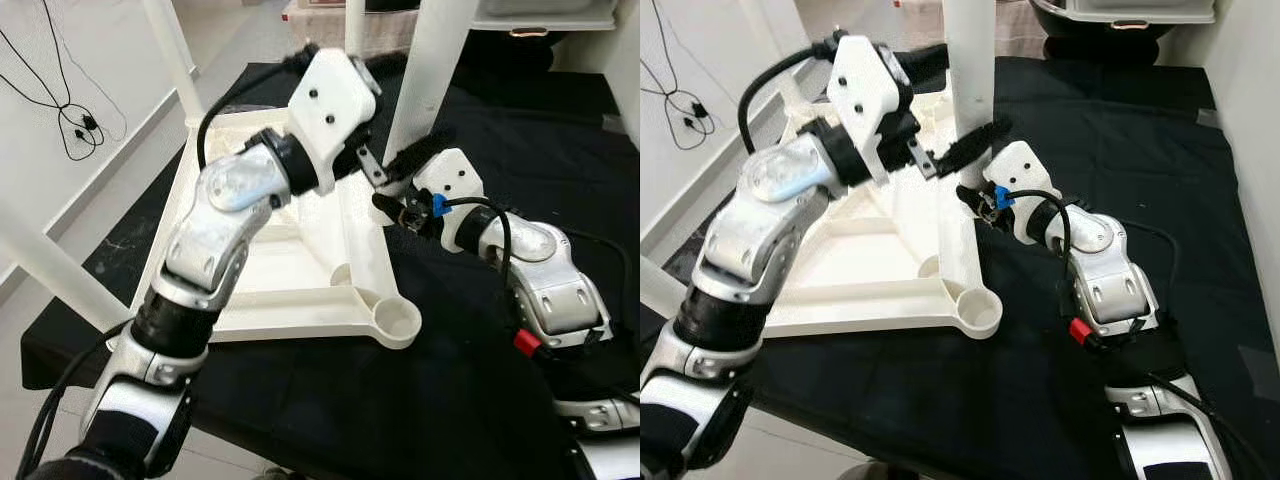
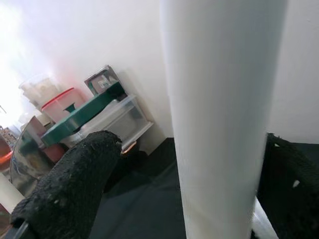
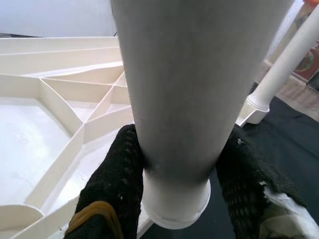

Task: Building children table

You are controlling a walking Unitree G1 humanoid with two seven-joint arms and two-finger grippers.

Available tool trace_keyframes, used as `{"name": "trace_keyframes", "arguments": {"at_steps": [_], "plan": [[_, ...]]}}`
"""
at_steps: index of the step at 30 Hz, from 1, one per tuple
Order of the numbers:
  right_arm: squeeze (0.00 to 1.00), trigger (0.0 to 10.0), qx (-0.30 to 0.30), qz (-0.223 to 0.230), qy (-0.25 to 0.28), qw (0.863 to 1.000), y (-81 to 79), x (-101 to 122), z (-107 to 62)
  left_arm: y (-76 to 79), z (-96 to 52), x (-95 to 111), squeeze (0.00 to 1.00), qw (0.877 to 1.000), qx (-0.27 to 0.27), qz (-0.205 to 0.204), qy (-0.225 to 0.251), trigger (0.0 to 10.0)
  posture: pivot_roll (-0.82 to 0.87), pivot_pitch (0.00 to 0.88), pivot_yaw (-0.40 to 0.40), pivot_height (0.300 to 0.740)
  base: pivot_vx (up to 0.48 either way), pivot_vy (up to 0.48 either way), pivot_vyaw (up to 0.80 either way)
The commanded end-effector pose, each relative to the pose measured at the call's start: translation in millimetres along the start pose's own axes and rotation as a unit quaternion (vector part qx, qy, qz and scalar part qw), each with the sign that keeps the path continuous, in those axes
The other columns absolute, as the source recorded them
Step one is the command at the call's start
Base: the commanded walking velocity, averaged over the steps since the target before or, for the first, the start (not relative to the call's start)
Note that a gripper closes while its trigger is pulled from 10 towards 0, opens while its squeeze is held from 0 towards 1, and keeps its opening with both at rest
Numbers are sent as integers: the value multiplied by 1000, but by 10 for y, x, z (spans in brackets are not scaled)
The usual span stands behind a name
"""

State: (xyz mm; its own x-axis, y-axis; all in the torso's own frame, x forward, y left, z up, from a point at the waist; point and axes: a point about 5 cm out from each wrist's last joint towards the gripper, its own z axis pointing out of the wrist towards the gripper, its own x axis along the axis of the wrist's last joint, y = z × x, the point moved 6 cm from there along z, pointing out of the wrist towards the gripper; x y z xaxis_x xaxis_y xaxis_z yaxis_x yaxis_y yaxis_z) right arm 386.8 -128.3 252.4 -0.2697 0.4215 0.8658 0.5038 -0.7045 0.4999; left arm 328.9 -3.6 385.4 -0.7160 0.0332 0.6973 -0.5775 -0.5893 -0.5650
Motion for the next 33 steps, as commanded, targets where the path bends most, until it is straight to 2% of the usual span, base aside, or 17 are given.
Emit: {"name": "trace_keyframes", "arguments": {"at_steps": [1, 2, 3, 18, 19, 21, 22, 23, 24, 25, 29, 30, 31, 32, 33], "plan": [[0, 10000, 20, -4, 18, 1000, -106, 97, 21, -16, -10, -64, 0, 1000, -4, -1, -8, 10000, -91, 149, 66, 740, 0, 0, 0], [0, 10000, 21, -5, 20, 1000, -112, 107, 18, -16, -4, -79, 0, 1000, -5, -4, -9, 2706, -91, 149, 66, 740, 0, 0, 0], [0, 10000, 22, -6, 21, 1000, -117, 116, 16, -24, 1, -100, 0, 1000, -4, -7, -11, 0, -95, 148, 70, 740, 0, 0, 0], [0, 10000, 18, -7, 25, 1000, -116, 133, 3, -124, 0, -216, 0, 999, 19, -11, -26, 0, -88, 150, 69, 740, 0, 0, 0], [1000, 10000, 12, 35, 48, 998, -114, 180, 12, -180, -62, -217, 0, 999, 26, -15, -27, 0, -85, 152, 70, 740, 0, 0, 0], [1000, 10000, 12, 35, 48, 998, -114, 180, 12, -180, -62, -217, 0, 999, 26, -15, -27, 0, -85, 152, 70, 740, 0, 0, 0], [1000, 10000, 10, 56, 59, 997, -112, 206, 14, -201, -86, -216, 0, 999, 28, -17, -27, 0, -85, 152, 70, 740, 0, 0, 0], [1000, 10000, 12, 74, 89, 993, -117, 297, 11, -230, -124, -225, 0, 999, 29, -26, -28, 0, -79, 155, 70, 740, 0, 0, 0], [1000, 10000, 12, 74, 89, 993, -117, 297, 11, -230, -124, -225, 0, 999, 29, -26, -28, 0, -79, 155, 70, 740, 0, 0, 0], [1000, 10000, 23, 75, 130, 988, -143, 433, -11, -269, -208, -281, 0, 998, 25, -33, -40, 0, -76, 154, 73, 740, 0, 0, 0], [1000, 10000, 36, 68, 146, 986, -181, 494, -32, -323, -313, -342, 0, 997, 23, -61, -47, 0, -74, 158, 75, 740, 0, 0, 0], [1000, 10000, 48, 65, 152, 985, -219, 508, -48, -385, -348, -342, 0, 995, 31, -80, -43, 0, -67, 161, 76, 740, 0, 0, 0], [1000, 10000, 48, 65, 152, 985, -219, 508, -48, -385, -348, -342, 0, 995, 31, -80, -43, 0, -67, 161, 76, 740, 0, 0, 0], [1000, 10000, 63, 62, 153, 984, -271, 505, -61, -463, -386, -336, 0, 993, 43, -101, -37, 0, -64, 162, 76, 740, 0, 0, 0], [1000, 10000, 63, 62, 153, 984, -271, 505, -61, -463, -386, -336, 0, 993, 43, -101, -37, 0, -64, 162, 76, 740, 0, 0, 0]]}}
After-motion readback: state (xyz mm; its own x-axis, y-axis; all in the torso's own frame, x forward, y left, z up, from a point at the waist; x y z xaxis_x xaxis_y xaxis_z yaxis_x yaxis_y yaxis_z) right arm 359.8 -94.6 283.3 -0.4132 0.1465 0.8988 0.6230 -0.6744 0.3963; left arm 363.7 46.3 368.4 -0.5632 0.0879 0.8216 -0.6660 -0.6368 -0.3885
